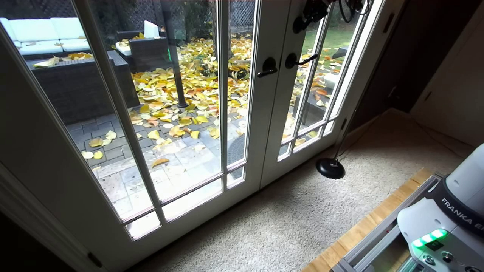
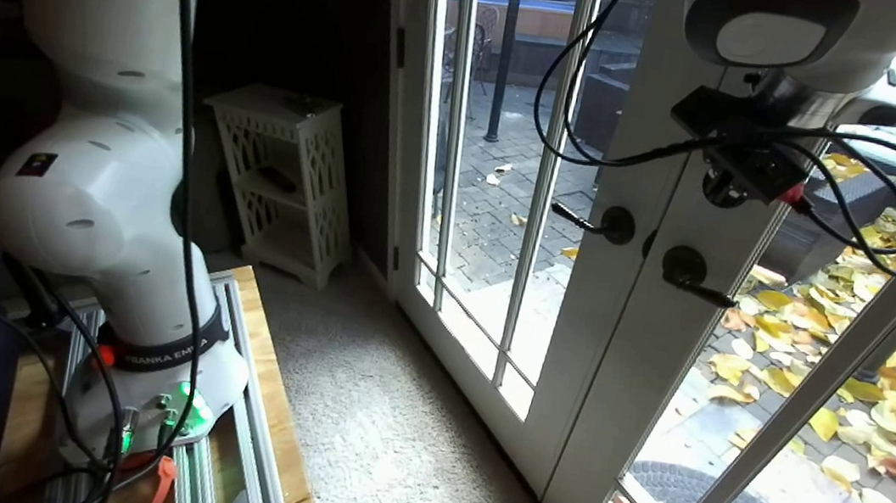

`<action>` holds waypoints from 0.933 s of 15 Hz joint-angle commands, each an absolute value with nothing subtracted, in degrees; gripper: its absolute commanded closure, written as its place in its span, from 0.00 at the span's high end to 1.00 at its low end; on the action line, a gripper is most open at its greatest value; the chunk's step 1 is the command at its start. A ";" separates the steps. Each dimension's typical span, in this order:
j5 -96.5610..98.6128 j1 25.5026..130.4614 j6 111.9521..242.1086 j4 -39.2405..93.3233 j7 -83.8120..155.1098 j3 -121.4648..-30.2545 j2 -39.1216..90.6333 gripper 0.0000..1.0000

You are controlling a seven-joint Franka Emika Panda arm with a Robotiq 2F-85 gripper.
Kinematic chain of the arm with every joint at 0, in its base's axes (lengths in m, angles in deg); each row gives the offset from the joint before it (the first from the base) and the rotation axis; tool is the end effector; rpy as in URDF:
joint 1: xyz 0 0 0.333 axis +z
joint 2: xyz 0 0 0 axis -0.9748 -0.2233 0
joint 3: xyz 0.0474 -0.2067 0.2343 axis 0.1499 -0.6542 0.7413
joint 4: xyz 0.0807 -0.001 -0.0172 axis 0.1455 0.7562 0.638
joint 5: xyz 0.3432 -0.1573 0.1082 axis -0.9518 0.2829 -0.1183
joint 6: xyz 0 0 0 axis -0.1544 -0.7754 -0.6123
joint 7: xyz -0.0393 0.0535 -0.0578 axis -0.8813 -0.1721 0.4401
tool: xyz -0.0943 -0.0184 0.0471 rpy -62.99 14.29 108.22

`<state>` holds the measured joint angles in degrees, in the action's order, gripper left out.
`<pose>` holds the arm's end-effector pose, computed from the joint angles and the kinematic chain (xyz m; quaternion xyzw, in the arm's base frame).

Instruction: Turn the lock on the right door.

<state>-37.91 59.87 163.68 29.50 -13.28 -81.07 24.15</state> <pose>0.6144 -0.2626 0.4502 -0.9648 -0.0158 -0.2055 0.1634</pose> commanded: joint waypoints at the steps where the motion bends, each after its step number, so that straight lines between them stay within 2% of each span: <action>1: -35.05 60.16 165.39 29.11 -12.67 -79.67 24.00 0.02; 8: -21.81 63.34 170.11 32.79 -11.10 -78.40 26.07 0.03; 14: -6.12 67.87 182.64 41.07 -1.87 -78.28 29.67 0.03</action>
